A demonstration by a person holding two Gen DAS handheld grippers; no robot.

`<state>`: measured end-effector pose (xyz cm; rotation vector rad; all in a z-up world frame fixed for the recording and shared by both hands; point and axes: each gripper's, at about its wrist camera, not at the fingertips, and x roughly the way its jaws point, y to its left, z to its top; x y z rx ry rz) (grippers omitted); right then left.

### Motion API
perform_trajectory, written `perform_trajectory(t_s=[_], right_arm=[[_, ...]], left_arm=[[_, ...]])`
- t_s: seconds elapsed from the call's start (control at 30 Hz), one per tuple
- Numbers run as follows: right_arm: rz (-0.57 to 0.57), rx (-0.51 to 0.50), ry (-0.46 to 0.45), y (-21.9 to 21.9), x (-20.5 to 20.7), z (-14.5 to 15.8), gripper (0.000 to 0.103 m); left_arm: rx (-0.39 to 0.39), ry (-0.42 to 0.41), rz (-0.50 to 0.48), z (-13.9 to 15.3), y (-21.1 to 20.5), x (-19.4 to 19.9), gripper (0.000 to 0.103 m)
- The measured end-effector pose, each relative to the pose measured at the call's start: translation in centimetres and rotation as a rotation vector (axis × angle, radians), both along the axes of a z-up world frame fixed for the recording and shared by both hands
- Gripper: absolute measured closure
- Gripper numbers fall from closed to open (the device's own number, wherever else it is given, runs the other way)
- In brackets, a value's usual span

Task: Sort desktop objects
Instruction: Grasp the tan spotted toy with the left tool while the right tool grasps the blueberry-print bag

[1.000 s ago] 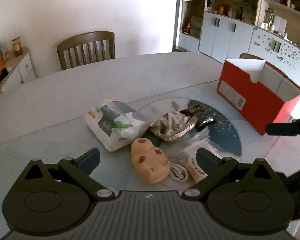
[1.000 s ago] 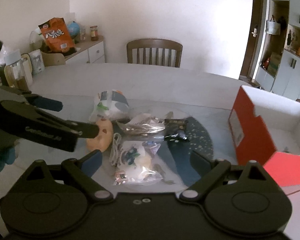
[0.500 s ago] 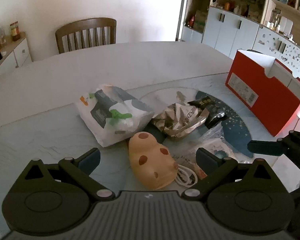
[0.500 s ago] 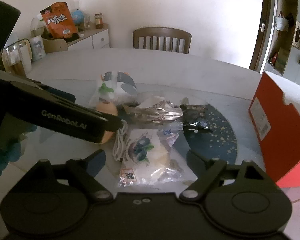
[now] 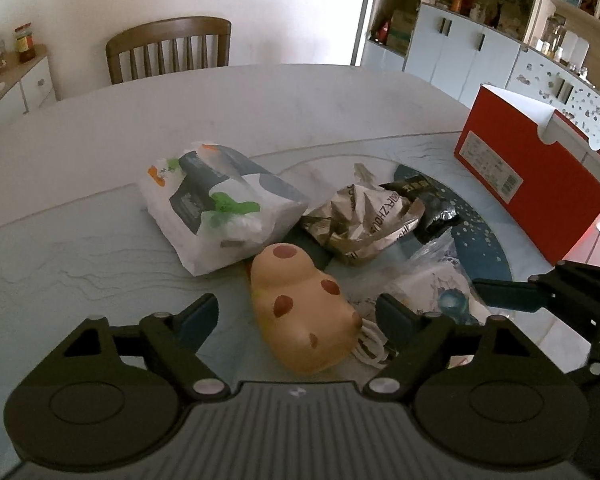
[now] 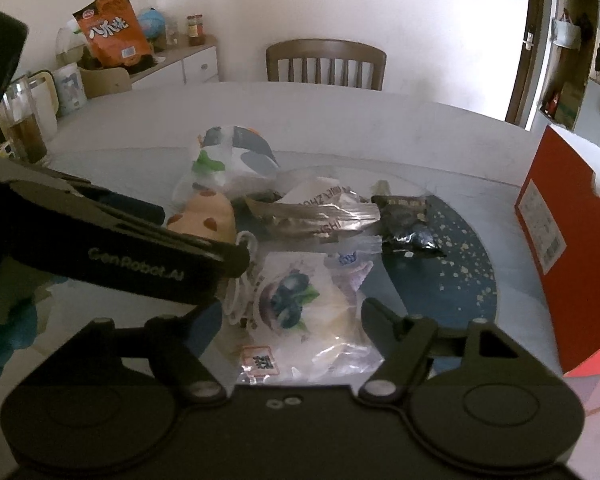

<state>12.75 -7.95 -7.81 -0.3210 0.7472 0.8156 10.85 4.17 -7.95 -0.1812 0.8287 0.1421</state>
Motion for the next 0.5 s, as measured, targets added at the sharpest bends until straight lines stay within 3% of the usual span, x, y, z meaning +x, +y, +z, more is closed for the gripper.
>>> perform_trajectory(t_s=[0.1, 0.3, 0.5], right_arm=[[-0.006, -0.003, 0.008, 0.15, 0.21, -0.13, 0.034], [-0.020, -0.001, 0.010, 0.05, 0.28, -0.09, 0.044], [-0.037, 0.000, 0.016, -0.21, 0.46, 0.13, 0.048]], left_arm=[[-0.006, 0.012, -0.005, -0.33, -0.03, 0.19, 0.033], [-0.008, 0.013, -0.009, -0.55, 0.01, 0.23, 0.045], [0.007, 0.018, -0.005, -0.60, -0.18, 0.26, 0.050]])
